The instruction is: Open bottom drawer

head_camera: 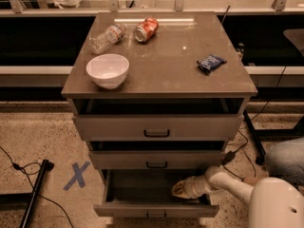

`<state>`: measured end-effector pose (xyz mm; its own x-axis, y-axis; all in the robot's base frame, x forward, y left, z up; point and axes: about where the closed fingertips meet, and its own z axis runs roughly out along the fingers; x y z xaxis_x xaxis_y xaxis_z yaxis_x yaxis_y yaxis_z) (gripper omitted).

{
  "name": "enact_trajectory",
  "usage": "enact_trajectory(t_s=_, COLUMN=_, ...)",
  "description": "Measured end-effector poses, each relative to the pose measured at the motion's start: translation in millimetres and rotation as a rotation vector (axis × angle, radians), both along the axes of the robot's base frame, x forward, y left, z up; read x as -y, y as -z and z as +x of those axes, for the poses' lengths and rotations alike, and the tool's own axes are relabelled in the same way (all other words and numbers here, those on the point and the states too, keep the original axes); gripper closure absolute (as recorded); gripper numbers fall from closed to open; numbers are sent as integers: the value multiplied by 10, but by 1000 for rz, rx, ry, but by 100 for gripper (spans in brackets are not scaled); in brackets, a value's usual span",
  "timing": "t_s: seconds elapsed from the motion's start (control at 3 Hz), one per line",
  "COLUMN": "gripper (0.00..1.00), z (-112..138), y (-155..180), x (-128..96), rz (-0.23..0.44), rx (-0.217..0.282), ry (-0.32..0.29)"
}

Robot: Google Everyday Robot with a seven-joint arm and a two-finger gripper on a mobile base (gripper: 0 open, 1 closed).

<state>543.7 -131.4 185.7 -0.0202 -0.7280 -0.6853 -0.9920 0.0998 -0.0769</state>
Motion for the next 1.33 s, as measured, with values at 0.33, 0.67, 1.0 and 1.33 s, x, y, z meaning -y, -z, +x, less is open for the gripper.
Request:
enact_trajectory(t_s=0.33, gripper=100, z=-77, y=161, x=12, rz=-11, rx=-12, ry=-16)
enact_trajectory(t_s=0.67, gripper=100, z=-315, y=222, x=-18, rz=-50, rx=-15, ry=-132)
enact_trajectory(t_s=1.0, gripper=100, z=-476, y=230, x=-59, rz=-58, rx=-12, ry=-220)
enact_trajectory(t_s=1.33, gripper=100, z=-703, y=234, x=-36, rz=-26, rx=-23, ry=-289)
